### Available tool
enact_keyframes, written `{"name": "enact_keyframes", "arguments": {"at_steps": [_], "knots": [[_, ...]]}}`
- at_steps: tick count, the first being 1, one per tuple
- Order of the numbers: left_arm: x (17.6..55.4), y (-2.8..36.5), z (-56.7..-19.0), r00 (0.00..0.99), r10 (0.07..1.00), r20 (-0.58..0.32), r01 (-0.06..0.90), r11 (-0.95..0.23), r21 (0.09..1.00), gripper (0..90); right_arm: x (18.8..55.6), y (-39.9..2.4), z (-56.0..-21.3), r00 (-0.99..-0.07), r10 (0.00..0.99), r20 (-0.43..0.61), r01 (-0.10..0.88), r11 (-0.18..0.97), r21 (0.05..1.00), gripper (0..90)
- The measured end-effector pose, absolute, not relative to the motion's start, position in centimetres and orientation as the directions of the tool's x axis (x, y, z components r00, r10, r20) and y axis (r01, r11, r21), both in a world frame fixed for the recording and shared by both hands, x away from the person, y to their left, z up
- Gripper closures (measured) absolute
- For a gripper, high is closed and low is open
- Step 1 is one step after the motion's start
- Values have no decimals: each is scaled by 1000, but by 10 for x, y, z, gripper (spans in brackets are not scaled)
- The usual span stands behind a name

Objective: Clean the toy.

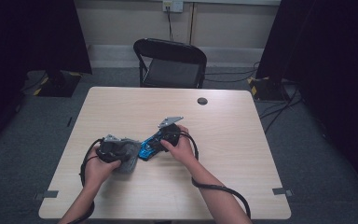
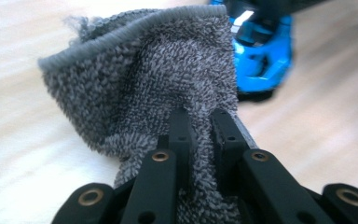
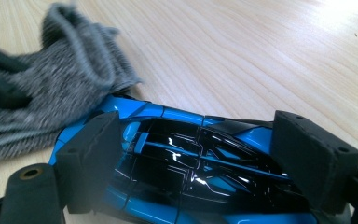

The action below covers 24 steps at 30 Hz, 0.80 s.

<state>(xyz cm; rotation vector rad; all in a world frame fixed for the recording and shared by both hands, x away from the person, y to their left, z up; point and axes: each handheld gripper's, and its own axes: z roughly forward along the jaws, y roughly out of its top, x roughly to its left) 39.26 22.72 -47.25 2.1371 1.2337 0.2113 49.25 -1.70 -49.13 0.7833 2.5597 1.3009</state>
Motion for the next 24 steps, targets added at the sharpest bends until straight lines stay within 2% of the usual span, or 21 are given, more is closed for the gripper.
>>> {"name": "enact_keyframes", "arguments": {"at_steps": [24], "knots": [[366,189,-468,651,728,-213,662,-408,628,807,492,-16,-491,-847,524,85,380,485,788,166]]}}
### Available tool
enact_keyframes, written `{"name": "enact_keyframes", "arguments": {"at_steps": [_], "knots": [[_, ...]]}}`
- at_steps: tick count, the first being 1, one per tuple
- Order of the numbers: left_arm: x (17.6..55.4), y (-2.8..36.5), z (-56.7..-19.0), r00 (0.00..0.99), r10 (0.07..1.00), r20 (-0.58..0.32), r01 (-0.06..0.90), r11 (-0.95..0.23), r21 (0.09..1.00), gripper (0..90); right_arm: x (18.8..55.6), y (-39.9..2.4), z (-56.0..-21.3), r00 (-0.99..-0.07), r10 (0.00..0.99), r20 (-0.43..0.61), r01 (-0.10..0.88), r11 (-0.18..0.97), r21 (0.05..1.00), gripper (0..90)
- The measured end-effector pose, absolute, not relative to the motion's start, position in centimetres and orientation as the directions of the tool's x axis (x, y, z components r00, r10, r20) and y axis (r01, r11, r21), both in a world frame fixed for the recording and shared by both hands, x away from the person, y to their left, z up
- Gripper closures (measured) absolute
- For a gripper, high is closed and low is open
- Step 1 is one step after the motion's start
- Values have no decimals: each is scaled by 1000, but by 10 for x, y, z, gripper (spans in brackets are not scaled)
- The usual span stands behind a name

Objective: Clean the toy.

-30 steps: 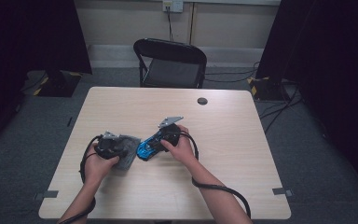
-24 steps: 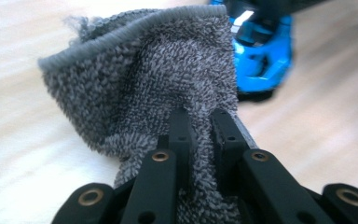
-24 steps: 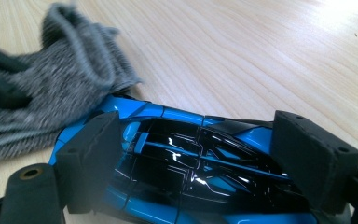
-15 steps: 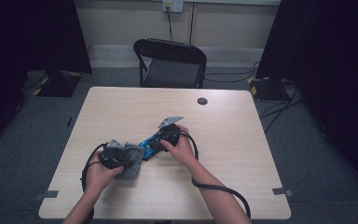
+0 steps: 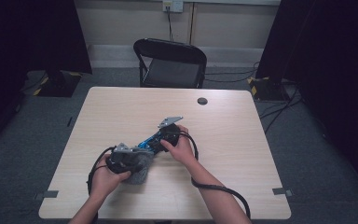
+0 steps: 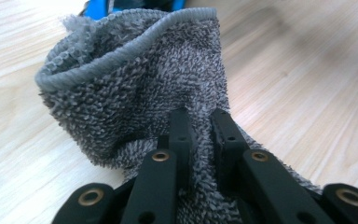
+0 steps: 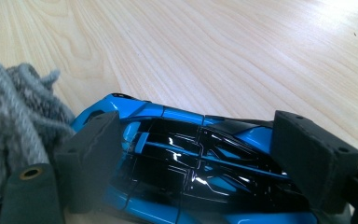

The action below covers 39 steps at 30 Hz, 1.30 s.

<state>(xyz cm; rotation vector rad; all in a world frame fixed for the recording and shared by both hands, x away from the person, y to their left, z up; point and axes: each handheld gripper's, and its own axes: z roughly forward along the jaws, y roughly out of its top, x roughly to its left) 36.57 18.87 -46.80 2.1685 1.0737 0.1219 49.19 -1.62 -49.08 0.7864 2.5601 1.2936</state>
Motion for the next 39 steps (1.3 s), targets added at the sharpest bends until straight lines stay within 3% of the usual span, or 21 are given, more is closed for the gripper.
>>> {"name": "enact_keyframes", "arguments": {"at_steps": [17,25,30,39], "knots": [[361,171,-447,715,664,-219,602,-426,676,807,492,-17,-492,-850,520,84,372,479,795,166],[365,191,-427,691,685,-230,596,-360,718,808,492,-18,-493,-851,518,90,371,471,800,166],[376,200,-410,676,721,-152,563,-372,738,808,492,-18,-493,-853,515,86,366,474,801,166],[402,213,-404,642,747,-175,577,-320,751,808,492,-18,-493,-854,514,85,365,474,802,166]]}}
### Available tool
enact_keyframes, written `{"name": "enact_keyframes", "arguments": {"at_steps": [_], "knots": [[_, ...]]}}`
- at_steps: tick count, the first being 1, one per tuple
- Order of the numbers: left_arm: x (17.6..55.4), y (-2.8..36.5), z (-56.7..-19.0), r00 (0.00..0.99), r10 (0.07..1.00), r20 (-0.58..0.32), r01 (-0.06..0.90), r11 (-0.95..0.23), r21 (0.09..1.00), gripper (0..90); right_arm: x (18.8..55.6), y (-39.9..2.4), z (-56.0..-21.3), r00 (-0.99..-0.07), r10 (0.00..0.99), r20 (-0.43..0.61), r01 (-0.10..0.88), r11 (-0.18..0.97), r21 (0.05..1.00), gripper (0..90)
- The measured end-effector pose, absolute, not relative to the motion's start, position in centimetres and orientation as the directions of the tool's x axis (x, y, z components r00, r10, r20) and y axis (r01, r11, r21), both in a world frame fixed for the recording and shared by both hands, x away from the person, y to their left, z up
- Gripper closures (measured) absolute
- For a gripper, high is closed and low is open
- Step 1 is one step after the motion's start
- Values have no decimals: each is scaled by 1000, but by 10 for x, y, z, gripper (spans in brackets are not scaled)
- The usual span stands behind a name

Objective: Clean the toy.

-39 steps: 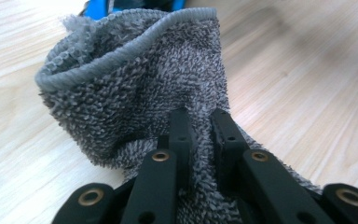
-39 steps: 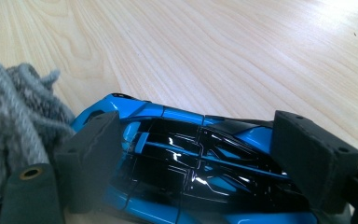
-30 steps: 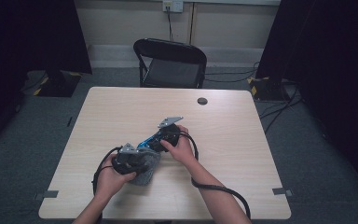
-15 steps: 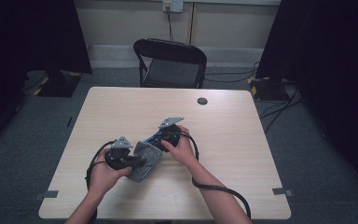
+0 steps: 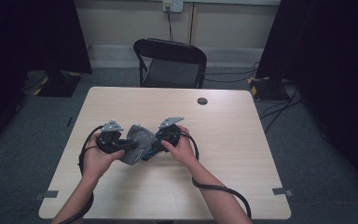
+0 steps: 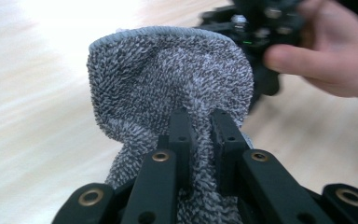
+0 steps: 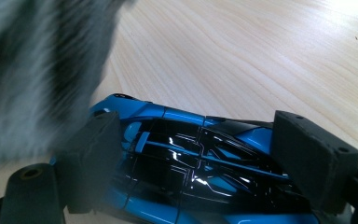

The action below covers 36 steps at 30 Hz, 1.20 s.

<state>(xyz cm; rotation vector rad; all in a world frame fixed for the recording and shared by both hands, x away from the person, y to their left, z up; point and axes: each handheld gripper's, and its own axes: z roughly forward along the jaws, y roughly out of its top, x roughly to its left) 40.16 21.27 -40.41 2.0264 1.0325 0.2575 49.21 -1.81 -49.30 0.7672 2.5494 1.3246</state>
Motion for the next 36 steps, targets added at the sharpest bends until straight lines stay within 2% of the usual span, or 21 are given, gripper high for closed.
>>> {"name": "enact_keyframes", "arguments": {"at_steps": [1,15,27,31,33,35,36], "knots": [[410,217,-406,635,757,-156,576,-329,748,807,492,-18,-493,-854,513,84,364,475,801,166],[464,229,-434,591,782,-196,601,-266,753,803,491,-18,-493,-852,518,81,364,472,803,166],[501,214,-467,599,786,-151,604,-320,730,790,490,-18,-493,-849,523,81,366,470,803,165],[504,204,-474,602,785,-145,607,-333,721,741,490,-18,-493,-848,524,80,365,469,804,165],[505,202,-475,594,795,-121,597,-335,729,664,490,-18,-494,-849,523,81,365,468,805,166],[506,202,-474,588,802,-107,586,-331,739,540,490,-17,-494,-848,524,80,365,468,805,165],[506,202,-473,573,814,-98,586,-323,743,540,490,-17,-494,-848,524,80,365,468,805,165]]}}
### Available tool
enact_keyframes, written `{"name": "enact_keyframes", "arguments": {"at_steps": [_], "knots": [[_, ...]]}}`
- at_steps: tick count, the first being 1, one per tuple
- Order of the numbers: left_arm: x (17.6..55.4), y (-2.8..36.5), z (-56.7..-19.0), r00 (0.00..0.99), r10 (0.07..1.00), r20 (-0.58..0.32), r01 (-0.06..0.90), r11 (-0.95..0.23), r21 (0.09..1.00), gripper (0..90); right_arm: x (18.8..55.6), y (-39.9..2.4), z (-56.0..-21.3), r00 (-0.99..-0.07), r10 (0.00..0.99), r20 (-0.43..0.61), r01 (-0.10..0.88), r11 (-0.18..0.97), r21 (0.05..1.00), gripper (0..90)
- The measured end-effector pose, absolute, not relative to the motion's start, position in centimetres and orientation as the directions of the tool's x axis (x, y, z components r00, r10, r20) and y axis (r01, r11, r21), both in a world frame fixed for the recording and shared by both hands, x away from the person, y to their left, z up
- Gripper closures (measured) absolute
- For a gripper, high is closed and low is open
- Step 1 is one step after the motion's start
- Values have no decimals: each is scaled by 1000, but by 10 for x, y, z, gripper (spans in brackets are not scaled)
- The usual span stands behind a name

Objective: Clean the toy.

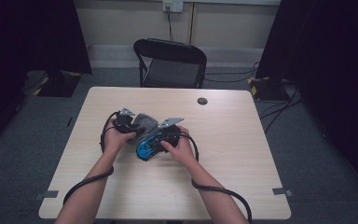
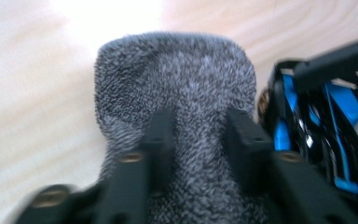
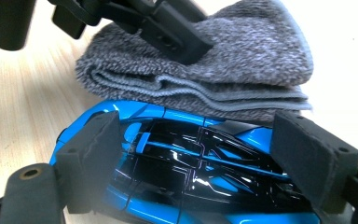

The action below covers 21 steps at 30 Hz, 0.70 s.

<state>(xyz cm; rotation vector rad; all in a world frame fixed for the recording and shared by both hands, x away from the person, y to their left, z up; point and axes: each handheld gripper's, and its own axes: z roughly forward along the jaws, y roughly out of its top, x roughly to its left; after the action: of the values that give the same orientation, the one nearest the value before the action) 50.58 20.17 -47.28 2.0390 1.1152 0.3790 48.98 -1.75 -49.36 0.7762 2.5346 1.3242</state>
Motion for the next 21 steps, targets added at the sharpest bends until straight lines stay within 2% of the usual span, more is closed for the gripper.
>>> {"name": "enact_keyframes", "arguments": {"at_steps": [2,5,15,20,21], "knots": [[505,203,-469,537,835,-120,598,-277,752,446,489,-17,-494,-847,525,80,365,466,806,165],[503,209,-467,511,853,-108,604,-266,751,401,490,-17,-493,-846,527,80,368,470,802,165],[503,210,-490,492,861,-129,643,-260,721,330,489,-16,-493,-841,535,79,372,465,803,165],[511,206,-497,521,840,-152,630,-258,732,394,489,-16,-494,-843,532,81,370,463,805,165],[512,205,-498,541,826,-158,626,-270,732,491,489,-16,-494,-843,532,82,370,461,807,165]]}}
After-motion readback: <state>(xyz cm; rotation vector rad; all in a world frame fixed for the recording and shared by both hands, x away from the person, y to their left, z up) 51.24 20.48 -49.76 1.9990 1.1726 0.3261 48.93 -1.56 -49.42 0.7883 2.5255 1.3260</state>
